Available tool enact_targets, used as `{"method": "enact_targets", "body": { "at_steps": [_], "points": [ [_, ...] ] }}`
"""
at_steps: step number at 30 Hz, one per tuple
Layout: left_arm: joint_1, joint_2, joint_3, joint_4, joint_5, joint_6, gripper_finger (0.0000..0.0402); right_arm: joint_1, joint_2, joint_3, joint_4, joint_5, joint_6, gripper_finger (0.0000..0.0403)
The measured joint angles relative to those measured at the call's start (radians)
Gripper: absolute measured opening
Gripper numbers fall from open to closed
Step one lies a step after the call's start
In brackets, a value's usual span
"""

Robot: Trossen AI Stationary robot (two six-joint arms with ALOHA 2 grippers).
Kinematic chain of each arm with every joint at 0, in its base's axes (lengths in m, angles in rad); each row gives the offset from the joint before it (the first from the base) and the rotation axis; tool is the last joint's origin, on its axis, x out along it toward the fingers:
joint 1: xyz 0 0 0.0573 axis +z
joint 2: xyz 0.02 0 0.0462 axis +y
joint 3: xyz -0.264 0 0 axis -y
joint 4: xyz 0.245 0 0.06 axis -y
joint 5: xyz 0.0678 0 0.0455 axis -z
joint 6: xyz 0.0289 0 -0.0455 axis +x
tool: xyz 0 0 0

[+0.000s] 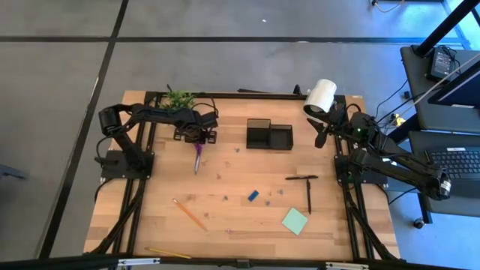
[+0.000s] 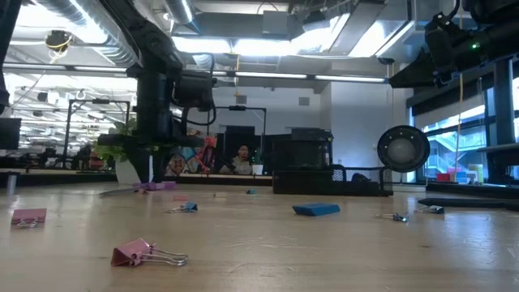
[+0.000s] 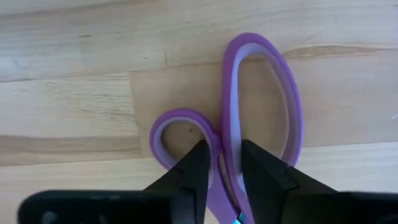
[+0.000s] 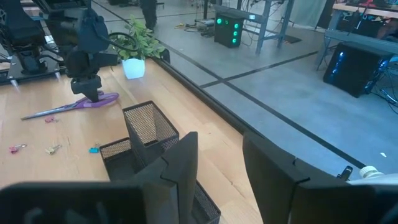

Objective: Pick and place office supplies into organizer
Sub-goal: Put the purple scissors into the black desk organizer

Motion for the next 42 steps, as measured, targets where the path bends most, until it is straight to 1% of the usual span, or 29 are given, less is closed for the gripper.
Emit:
{"method": "enact_targets", "body": {
  "at_steps": [3,7,12,18,22,23,25,28,33,36,42],
  "points": [
    [0.0,-0.001,0.0,0.0,0.002,0.011,0.0063,0.0,0.0,0.0,0.0,0.0,0.0,0.0133],
    [0.001,-0.001,0.0,-0.001,0.014,0.034,0.0063,0.0,0.0,0.0,0.0,0.0,0.0,0.0133],
    [-0.007,-0.006,0.013,-0.008,0.067,0.087,0.0063,0.0,0.0,0.0,0.0,0.0,0.0,0.0133],
    [-0.02,-0.062,0.109,-0.008,0.073,0.193,0.0063,0.0,0.0,0.0,0.0,0.0,0.002,0.0133],
    [-0.022,-0.131,0.201,0.003,0.07,0.289,0.0063,0.0,0.0,0.0,0.0,0.0,0.003,0.0133],
    [-0.022,-0.15,0.217,0.027,0.062,0.325,0.0063,0.0,0.0,0.0,0.0,0.0,0.003,0.0133],
    [-0.025,-0.191,0.239,0.132,0.047,0.4,0.0063,0.0,0.0,0.0,0.0,0.0,0.005,0.0133],
    [-0.029,-0.249,0.242,0.378,0.041,0.534,0.0063,0.0,0.0,0.0,0.0,0.0,0.006,0.0133],
    [-0.048,-0.268,0.24,0.744,0.05,0.723,0.0065,0.0,0.0,0.0,0.001,0.0,0.016,0.0133],
    [-0.059,-0.251,0.24,0.888,0.076,0.819,0.0067,0.0,0.0,0.0,0.003,0.0,0.033,0.0133],
    [-0.08,-0.17,0.239,1.061,0.079,0.946,0.0067,-0.001,0.0,0.0,0.033,0.0,0.034,0.0133]
  ]
}}
